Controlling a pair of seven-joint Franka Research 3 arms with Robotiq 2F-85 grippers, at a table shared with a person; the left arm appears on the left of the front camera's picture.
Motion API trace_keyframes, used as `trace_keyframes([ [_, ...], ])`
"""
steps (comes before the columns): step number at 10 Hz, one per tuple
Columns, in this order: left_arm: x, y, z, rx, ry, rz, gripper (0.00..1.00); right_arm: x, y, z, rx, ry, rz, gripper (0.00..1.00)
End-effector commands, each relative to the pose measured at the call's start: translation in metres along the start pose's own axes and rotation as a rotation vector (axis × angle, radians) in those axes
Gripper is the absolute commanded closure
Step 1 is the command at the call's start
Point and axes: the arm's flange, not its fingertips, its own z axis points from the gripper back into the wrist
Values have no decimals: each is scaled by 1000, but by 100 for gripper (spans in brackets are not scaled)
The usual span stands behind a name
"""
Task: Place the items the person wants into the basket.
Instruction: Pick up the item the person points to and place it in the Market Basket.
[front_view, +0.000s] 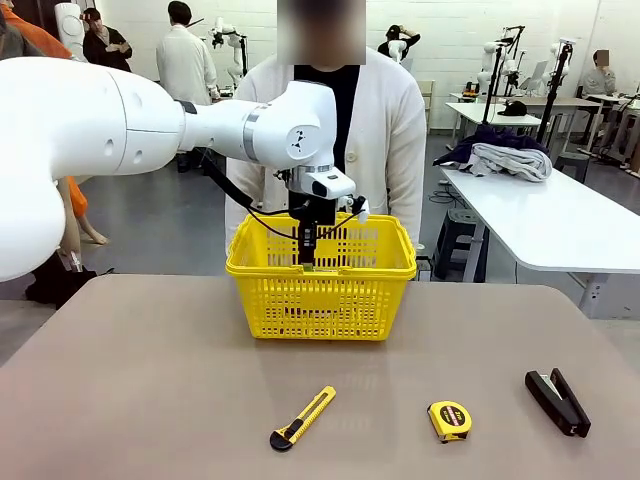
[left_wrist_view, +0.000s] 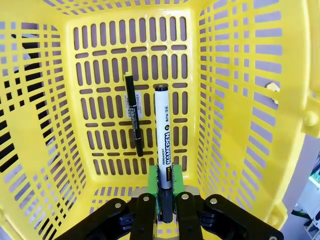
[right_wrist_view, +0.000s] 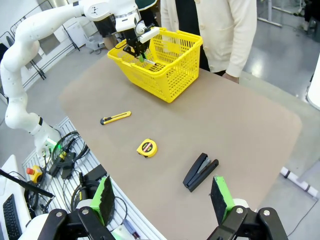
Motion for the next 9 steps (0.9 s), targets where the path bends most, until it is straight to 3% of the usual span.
trace_keyframes([
  [1,8,13,7,-1,28,-31,88,2,-1,0,17,-22,12,0],
  [2,8,13,7,5,26,-29,88,2,-1,0,17,-22,12,0],
  [3,7,13,7,10,25,-32,42,2,-1,0,17,-22,12,0],
  [4,8,12,7,10,26,-33,28,2,-1,0,17,-22,12,0],
  [5,8,12,7,9,27,-36,0,2,-1,0,17,-22,12,0],
  [7,8,12,8,9,29,-37,0,2,-1,0,17,-22,12,0],
  [8,7,12,8,10,28,-37,7,2,-1,0,17,-22,12,0],
  [9,7,11,9,10,28,-38,0,2,-1,0,17,-22,12,0],
])
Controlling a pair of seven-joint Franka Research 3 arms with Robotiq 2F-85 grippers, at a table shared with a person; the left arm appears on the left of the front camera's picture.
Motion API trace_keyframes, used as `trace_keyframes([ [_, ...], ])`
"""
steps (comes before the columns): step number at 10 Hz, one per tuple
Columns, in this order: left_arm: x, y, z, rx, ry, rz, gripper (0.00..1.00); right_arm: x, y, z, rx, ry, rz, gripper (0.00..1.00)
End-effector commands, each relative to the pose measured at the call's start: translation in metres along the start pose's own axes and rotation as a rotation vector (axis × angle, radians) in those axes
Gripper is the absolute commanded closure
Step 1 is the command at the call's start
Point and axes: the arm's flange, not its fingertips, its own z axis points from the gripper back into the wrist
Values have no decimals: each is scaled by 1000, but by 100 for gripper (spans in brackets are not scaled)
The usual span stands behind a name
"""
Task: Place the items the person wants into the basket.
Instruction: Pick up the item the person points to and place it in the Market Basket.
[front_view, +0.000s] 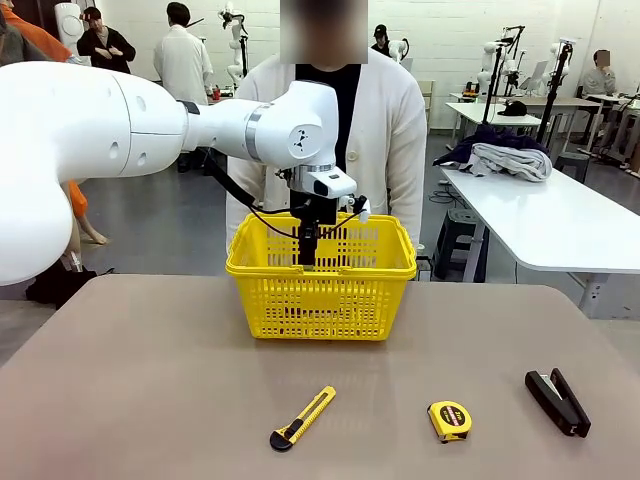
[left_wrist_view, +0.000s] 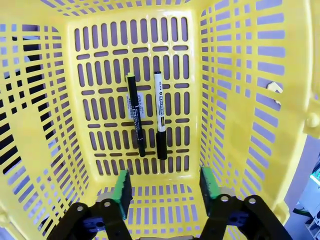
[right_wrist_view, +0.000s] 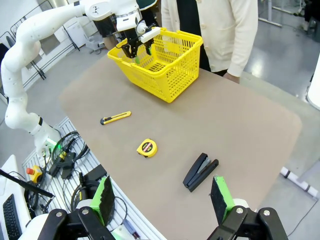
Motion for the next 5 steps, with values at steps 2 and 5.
trace_keyframes([
  [2,4,9,8,7,23,-27,0,2,-1,0,17,-22,12,0],
  [5,-2,5,18,19,12,-13,0,2,-1,0,17,-22,12,0],
])
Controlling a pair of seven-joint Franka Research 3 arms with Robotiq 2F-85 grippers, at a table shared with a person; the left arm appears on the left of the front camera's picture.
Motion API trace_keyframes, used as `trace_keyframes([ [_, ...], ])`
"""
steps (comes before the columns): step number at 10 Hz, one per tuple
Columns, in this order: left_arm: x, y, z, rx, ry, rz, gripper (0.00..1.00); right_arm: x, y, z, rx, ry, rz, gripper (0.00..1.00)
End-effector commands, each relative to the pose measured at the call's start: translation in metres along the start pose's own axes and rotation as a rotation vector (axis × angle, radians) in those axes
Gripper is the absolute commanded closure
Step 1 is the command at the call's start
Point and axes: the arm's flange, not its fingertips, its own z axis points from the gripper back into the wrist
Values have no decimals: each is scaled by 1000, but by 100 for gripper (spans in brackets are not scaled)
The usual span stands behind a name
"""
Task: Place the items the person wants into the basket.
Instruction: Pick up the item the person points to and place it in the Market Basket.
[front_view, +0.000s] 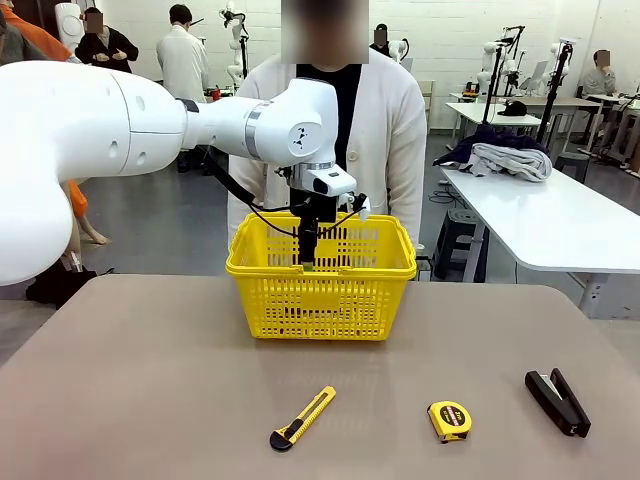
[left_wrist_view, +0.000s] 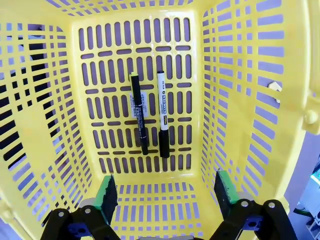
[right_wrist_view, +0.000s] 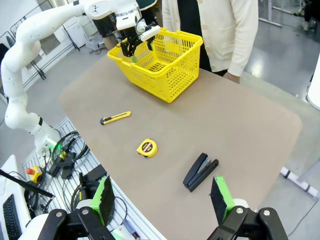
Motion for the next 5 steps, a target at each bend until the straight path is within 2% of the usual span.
trace_keyframes([
  [1,-8,-5,27,-19,-4,3,0,2,-1,0,17,-22,12,0],
  [2,-22,-20,49,13,-21,7,0,2,-1,0,17,-22,12,0],
  [5,-111,-99,122,149,-133,118,0,2,-1,0,17,-22,12,0],
])
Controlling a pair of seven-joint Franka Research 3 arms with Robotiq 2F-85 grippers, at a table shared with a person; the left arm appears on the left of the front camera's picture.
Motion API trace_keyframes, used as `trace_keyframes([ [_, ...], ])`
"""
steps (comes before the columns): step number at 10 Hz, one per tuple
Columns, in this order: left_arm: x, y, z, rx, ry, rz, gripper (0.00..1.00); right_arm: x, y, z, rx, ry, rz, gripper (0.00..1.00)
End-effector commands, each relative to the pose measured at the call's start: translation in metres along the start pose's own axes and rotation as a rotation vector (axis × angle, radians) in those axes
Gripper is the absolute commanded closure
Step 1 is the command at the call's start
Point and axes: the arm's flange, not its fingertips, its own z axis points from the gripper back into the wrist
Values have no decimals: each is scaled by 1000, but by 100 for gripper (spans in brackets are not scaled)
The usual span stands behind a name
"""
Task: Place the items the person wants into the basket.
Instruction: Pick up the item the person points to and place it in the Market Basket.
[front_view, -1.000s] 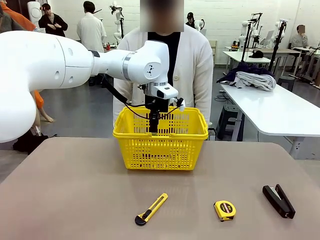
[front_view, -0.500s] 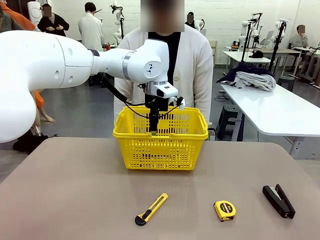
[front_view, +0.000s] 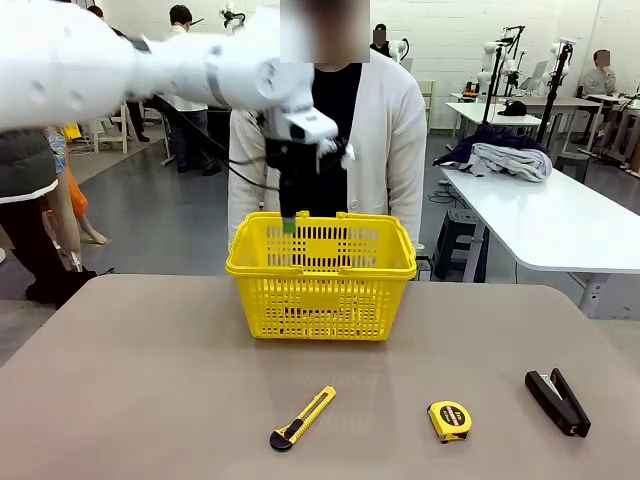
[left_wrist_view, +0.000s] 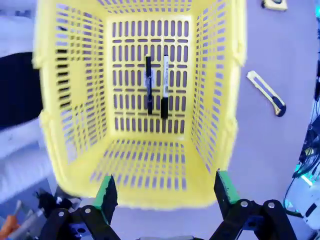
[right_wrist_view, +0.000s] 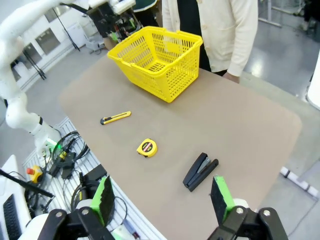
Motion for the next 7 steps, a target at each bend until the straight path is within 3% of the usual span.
trace_keyframes([
  [1,-79,-75,19,68,-70,80,0,2,-1,0,17,-22,13,0],
  [4,-162,-145,30,137,-149,214,0,2,-1,0,17,-22,13,0],
  [7,-211,-184,25,159,-194,296,0,2,-1,0,17,-22,13,0],
])
